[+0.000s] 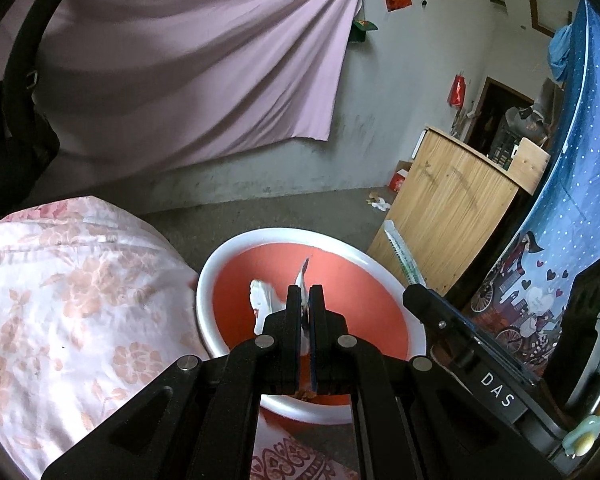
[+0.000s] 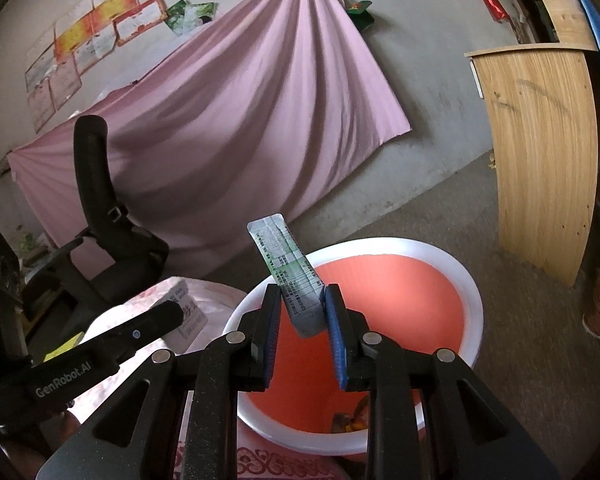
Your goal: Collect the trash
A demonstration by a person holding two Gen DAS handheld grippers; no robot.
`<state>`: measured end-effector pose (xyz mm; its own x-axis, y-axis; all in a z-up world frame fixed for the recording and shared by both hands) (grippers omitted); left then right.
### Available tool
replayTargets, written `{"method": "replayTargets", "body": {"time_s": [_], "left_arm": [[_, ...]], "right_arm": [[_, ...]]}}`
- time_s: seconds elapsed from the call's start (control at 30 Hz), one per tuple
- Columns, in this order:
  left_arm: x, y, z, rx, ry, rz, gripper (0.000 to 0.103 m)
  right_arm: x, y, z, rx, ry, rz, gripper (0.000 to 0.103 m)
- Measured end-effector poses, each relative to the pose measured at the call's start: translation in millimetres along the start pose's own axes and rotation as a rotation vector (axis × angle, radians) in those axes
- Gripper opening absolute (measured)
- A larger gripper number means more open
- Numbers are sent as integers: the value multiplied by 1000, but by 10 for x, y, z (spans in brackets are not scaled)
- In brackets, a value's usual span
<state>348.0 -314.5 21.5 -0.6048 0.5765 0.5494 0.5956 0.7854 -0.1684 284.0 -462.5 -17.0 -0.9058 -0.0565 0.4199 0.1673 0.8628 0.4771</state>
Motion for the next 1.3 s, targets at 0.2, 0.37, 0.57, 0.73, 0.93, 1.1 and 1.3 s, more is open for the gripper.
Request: {"method": "replayTargets", "body": {"time_s": [0.2, 0.37, 0.57, 0.73, 0.93, 1.1, 1.3], "left_arm": [[-63, 7, 19, 6, 18, -7, 10], [-34, 65, 37, 30, 11, -11, 19], [33, 144, 41, 52, 3, -23, 20], [98, 186, 54, 59, -7, -47, 25], [269, 293, 97, 79, -38, -81, 37], [453, 388, 133, 83, -67, -130, 48], [716, 510, 196, 77, -118, -212, 67]], "right_arm": [[-18, -28, 0, -4, 12, 1, 22], [-39, -32, 4, 0, 23, 5, 22], [-55, -33, 7, 5, 30, 9, 23], [-55, -42, 9, 7, 28, 11, 29], [-59, -27, 28, 14, 24, 5, 31], [-20, 29, 28, 40, 1, 2, 38], [73, 173, 33, 89, -54, -19, 51]]}}
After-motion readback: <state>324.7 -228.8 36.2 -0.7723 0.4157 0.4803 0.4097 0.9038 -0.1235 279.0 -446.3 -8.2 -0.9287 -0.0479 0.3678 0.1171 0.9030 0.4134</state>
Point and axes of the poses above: each gripper's, at about its wrist camera, not at the fingertips, and x roughly against the way its jaws point, y to its left, z to its underside, the point moved 3 cm from there along -x, roughly the way its jaws point, and after that the axes turned 8 degrees about -x, right-handed, at the moved point
